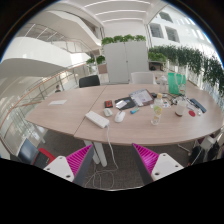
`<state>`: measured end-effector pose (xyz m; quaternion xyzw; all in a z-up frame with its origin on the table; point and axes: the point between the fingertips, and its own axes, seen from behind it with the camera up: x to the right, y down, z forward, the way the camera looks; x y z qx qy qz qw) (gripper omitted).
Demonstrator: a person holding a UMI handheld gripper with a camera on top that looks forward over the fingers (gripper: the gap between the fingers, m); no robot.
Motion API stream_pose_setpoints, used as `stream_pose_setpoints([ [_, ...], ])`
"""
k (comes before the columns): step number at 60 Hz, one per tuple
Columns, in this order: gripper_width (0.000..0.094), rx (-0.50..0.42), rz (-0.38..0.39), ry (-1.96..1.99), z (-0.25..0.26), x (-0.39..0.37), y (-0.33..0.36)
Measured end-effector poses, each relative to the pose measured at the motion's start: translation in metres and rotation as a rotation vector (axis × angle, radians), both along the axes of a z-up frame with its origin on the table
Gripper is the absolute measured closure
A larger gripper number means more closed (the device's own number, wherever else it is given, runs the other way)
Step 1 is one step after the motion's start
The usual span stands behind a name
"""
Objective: Pour water
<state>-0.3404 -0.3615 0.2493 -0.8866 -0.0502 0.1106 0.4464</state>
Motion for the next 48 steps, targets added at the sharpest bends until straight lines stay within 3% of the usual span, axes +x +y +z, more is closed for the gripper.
stream_pose_setpoints([
  [15, 0.0106, 0.031, -0.038, -0.019, -0.010, -0.003, 0.012],
  [20, 0.0102, 0.087, -0.045, -0.042, -0.015, 0.019, 0.034],
  [39, 0.0098, 0.320, -0.205, -0.122, -0.086, 0.161, 0.217],
  [48, 0.0108, 0.333, -0.230, -0.135, -0.134, 0.195, 0.311],
])
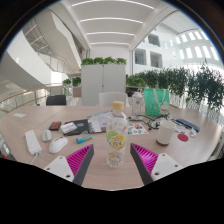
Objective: Pour water
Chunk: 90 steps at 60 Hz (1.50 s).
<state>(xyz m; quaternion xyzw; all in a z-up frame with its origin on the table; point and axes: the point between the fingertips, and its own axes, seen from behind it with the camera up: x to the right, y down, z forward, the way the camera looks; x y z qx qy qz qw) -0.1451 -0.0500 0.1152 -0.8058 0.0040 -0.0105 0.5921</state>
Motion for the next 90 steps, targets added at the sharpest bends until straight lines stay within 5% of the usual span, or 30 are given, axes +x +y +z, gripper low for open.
stream_pose_setpoints([
  [12, 0.0135, 0.078, 0.028, -0.072, -0.022, 0.017, 0.087],
  [16, 0.0373, 0.073, 0.045, -0.063, -0.034, 0.014, 0.108],
  [33, 0.0613, 0.111, 0.025, -0.002, -0.035, 0.017, 0.131],
  [44, 0.0613, 0.054, 0.078, 0.227, 0.011, 0.015, 0.144],
  [53, 0.0614, 0.075, 0.015, 0.724, 0.087, 0.061, 0.167],
  [66, 0.0616, -0.018, -0.157, 1.622, 0.076, 0.134, 0.191],
  [77, 0.0615, -0.036, -0.163, 2.134, 0.086, 0.156, 0.198],
  [90, 0.0616, -0.001, -0.134, 2.283, 0.094, 0.166, 0.201],
])
